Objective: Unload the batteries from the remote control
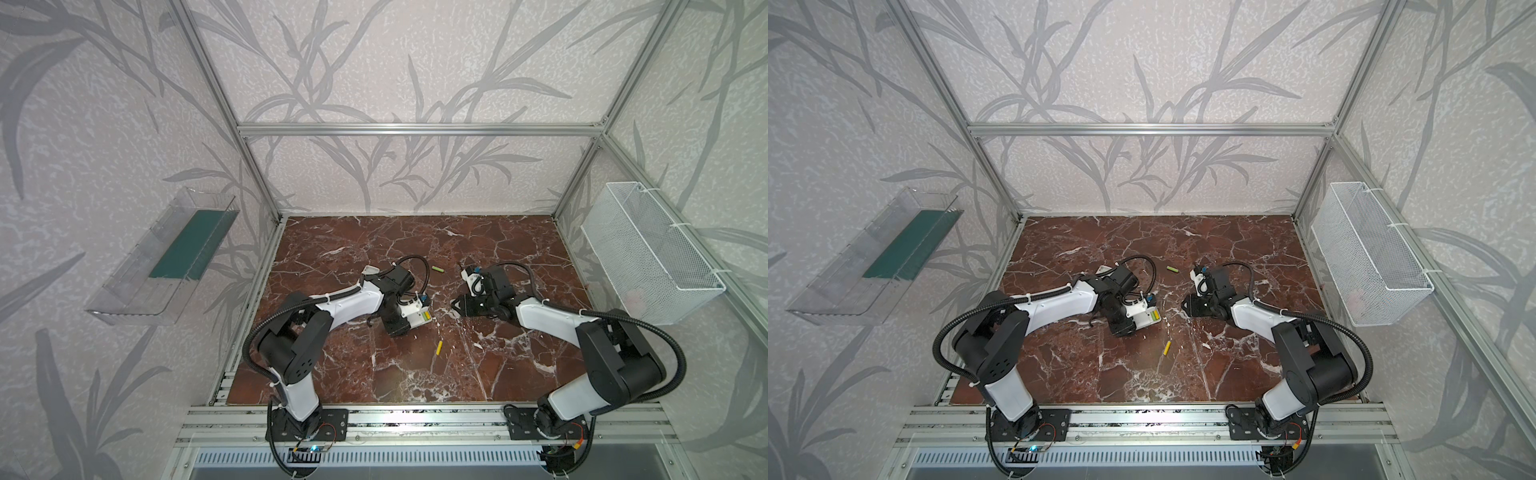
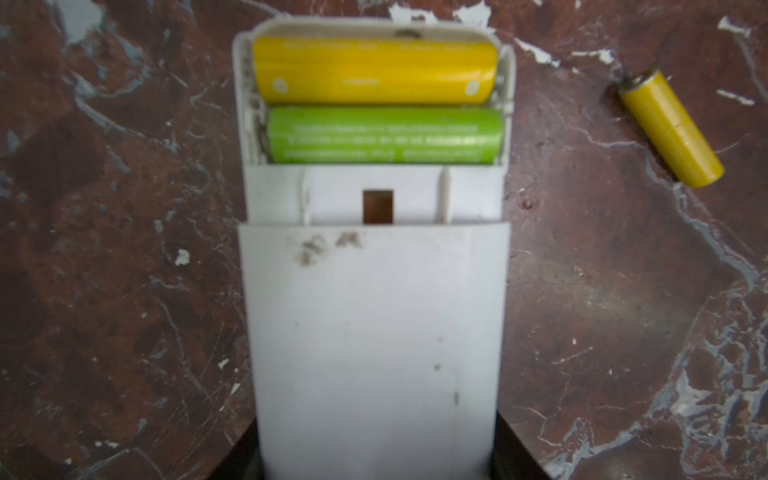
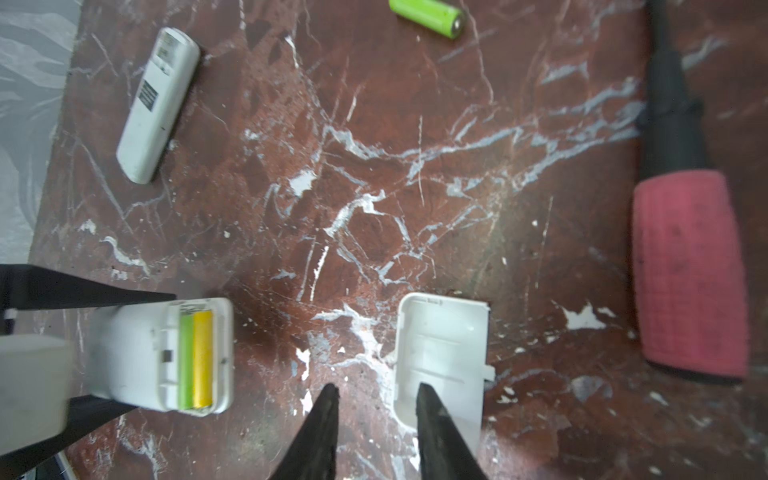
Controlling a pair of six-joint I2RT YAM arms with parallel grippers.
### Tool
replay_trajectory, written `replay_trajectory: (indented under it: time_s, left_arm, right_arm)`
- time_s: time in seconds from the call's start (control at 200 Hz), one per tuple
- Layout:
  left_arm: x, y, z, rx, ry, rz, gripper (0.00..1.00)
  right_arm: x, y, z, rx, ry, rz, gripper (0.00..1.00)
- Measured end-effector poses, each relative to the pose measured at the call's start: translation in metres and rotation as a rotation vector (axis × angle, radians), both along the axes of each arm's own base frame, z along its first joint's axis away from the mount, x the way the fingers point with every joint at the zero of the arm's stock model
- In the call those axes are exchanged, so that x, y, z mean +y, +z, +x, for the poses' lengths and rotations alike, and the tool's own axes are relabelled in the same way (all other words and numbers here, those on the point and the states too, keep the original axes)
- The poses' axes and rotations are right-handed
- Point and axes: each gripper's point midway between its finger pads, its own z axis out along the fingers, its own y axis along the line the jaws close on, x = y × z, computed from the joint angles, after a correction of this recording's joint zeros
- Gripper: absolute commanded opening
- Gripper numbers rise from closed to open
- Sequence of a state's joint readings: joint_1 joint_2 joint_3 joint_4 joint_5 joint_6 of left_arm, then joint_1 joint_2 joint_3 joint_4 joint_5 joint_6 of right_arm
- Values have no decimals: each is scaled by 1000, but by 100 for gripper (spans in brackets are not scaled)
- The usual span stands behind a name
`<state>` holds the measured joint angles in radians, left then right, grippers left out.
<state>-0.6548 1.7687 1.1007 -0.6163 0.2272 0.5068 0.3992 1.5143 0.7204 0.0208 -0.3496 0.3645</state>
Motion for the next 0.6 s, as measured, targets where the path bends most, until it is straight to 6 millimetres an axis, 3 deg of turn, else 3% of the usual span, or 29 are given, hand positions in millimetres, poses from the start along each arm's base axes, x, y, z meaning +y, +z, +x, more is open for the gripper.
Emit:
replay_trajectory:
  time_s: [0.24,0.6]
  left_arm:
    - [2,-8,7,4,-10,60,10]
    - [6,-12,10,41,-11,137,24]
  right_arm:
    - [-4,32,-1,-83,6,9,40]
    - [-9,37,-4,-104,4,-7,41]
